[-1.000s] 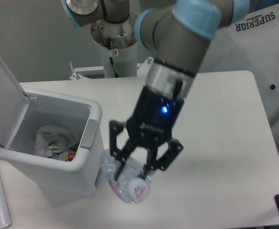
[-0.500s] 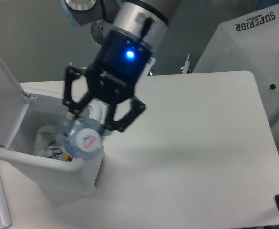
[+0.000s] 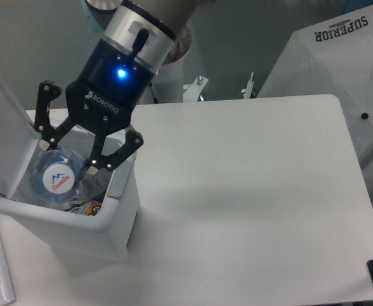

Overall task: Place the trash in the trash can
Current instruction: 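Carry the bottle over the trash can and lower it in, then open the gripper to release the bottle into the can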

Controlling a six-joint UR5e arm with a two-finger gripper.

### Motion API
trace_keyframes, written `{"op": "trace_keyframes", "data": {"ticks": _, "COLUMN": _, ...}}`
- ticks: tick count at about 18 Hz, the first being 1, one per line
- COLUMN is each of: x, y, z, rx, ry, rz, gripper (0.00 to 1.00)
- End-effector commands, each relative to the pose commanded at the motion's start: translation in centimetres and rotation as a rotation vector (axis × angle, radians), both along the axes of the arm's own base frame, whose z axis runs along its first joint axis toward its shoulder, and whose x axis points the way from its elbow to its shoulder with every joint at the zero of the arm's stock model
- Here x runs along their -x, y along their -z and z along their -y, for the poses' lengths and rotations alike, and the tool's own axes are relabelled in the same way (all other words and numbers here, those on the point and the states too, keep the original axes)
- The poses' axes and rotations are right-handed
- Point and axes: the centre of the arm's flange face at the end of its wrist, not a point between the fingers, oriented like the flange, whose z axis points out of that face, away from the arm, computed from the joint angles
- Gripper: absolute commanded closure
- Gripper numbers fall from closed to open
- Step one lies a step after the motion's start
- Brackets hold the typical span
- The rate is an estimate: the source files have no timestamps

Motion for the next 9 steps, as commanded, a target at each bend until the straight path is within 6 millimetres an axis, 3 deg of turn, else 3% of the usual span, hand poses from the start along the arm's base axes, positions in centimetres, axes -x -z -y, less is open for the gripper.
{"op": "trace_keyframes", "data": {"ticks": 4, "x": -1.5, "y": 1.9, "z": -0.3, "rx": 0.01, "ry": 0.044, "rz": -0.019, "gripper": 0.53}}
{"op": "trace_keyframes", "data": {"ticks": 9, "x": -3.1, "y": 3.8, "z": 1.3, "rx": 0.015, "ry": 0.103, "rz": -0.073, "gripper": 0.53}}
